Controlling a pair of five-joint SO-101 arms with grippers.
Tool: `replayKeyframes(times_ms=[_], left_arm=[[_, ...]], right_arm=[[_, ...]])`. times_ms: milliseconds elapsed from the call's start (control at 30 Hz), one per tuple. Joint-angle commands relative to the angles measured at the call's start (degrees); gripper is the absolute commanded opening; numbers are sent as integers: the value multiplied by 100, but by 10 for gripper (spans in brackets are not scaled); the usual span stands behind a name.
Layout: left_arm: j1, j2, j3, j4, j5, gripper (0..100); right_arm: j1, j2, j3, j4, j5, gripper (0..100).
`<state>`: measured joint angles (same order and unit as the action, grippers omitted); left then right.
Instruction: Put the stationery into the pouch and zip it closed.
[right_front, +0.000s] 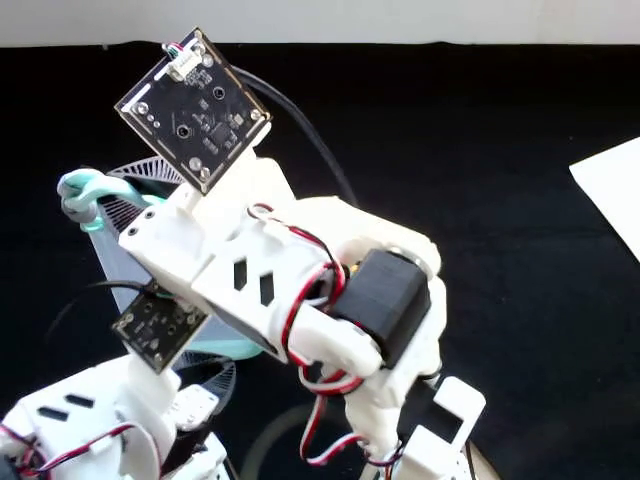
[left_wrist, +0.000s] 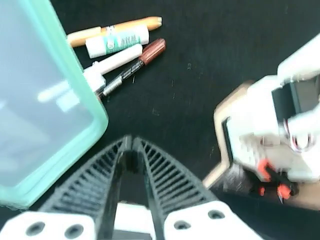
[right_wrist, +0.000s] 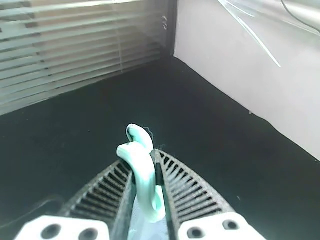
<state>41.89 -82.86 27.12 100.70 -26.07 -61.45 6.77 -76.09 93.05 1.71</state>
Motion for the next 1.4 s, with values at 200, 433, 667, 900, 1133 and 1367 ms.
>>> replayKeyframes(times_ms=[200, 433, 667, 900, 1133, 1367], left_arm=[[-857, -927, -549, 35, -202, 7], [-1842, -1508, -514, 26, -545, 7], [-3187, -1560, -1270, 0, -1169, 7], [-4365, -1305, -1402, -1284, -1284, 7], [-5552, 127, -1604, -2927, -334, 18], [-5886, 1552, -2747, -2426, -237, 118]], right_arm=[[4, -22, -558, 4, 35, 6], [-13, -13, -541, 13, 35, 6], [-31, -13, -532, 171, 26, 6], [-40, -31, -567, 312, -220, 6], [-40, -57, -585, 505, -237, 6], [-13, -66, -593, 655, -229, 6]])
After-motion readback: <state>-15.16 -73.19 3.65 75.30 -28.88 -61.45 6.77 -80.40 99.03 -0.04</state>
